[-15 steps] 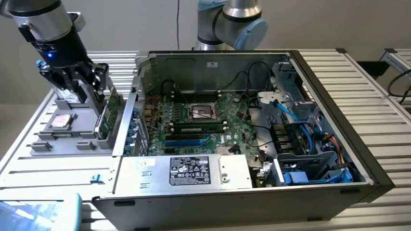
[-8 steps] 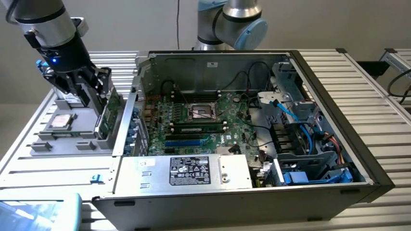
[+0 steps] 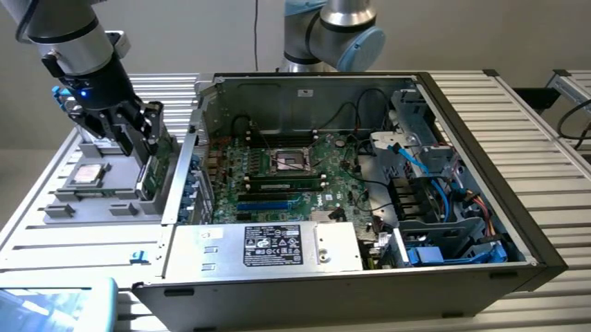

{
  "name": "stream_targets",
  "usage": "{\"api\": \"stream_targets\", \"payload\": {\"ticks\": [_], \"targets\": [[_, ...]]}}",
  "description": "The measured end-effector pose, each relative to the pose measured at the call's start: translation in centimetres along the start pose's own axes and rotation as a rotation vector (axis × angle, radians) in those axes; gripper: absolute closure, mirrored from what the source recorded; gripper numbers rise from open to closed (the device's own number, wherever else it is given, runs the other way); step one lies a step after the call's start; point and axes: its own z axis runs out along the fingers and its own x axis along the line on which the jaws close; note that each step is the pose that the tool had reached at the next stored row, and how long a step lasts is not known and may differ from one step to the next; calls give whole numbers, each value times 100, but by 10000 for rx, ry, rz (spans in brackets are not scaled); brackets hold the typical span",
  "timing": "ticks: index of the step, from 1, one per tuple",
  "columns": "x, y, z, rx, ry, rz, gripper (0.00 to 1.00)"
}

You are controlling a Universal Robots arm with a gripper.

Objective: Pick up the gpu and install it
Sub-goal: 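Pick up the gpu and move the gpu toward the slot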

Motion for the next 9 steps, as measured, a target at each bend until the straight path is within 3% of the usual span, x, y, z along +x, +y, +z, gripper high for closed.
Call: {"api": "stream_targets", "payload": {"ticks": [3,6,9], "targets": [[7,-8,35,-83,-44,-1,50],[9,-39,76,-99,-108,-7,50],[11,-50,129,-112,-121,-6,50]]}}
